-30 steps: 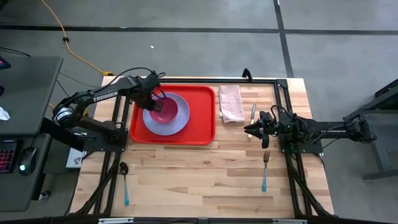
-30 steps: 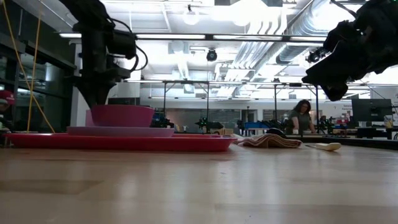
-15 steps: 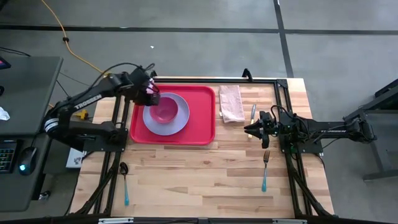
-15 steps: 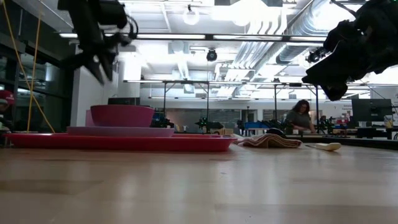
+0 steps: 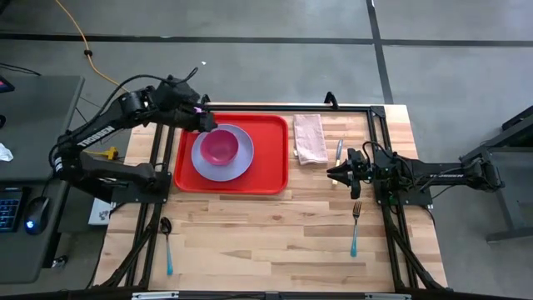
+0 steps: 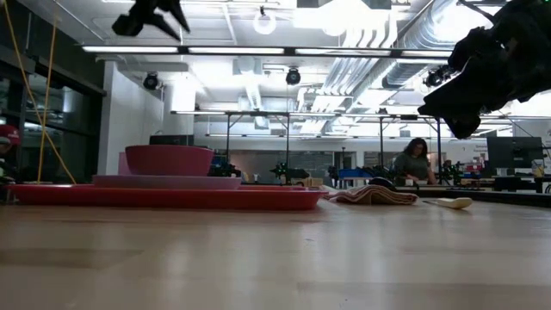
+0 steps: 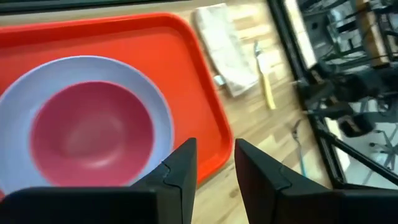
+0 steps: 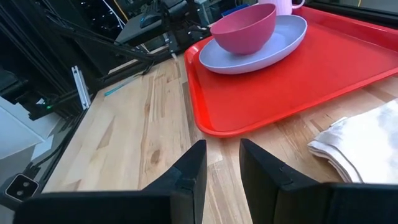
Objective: Set up tray
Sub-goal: Put the white table napkin on the red serving tray to the right of the purple plate
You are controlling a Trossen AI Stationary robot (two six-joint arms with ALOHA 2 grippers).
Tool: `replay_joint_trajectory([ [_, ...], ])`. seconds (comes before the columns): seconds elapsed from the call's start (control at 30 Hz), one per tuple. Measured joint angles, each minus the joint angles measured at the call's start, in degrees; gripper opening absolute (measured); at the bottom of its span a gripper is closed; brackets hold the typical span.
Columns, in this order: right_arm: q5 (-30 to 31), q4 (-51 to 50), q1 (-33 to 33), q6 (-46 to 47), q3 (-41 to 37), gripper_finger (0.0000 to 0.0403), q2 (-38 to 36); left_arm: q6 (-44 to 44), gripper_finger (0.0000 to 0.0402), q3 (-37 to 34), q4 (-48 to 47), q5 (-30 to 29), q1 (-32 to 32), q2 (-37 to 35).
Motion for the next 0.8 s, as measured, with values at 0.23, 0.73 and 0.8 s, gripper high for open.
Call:
replay_joint_trajectory([
  [0.23,2.7,0.0,0.0,0.0,0.0,0.0073,0.0,-6.3,0.0138,0.8,0.7,-6.2,-9.7,0.9],
  [0.73,12.3,0.0,0.0,3.5,0.0,0.0073,0.0,-10.5,0.0138,0.8,8.0,-7.5,-18.1,11.7],
  [0.8,11.4,0.0,0.0,4.4,0.0,0.0073,0.0,-10.5,0.0138,0.8,9.3,-7.1,-18.0,12.7],
])
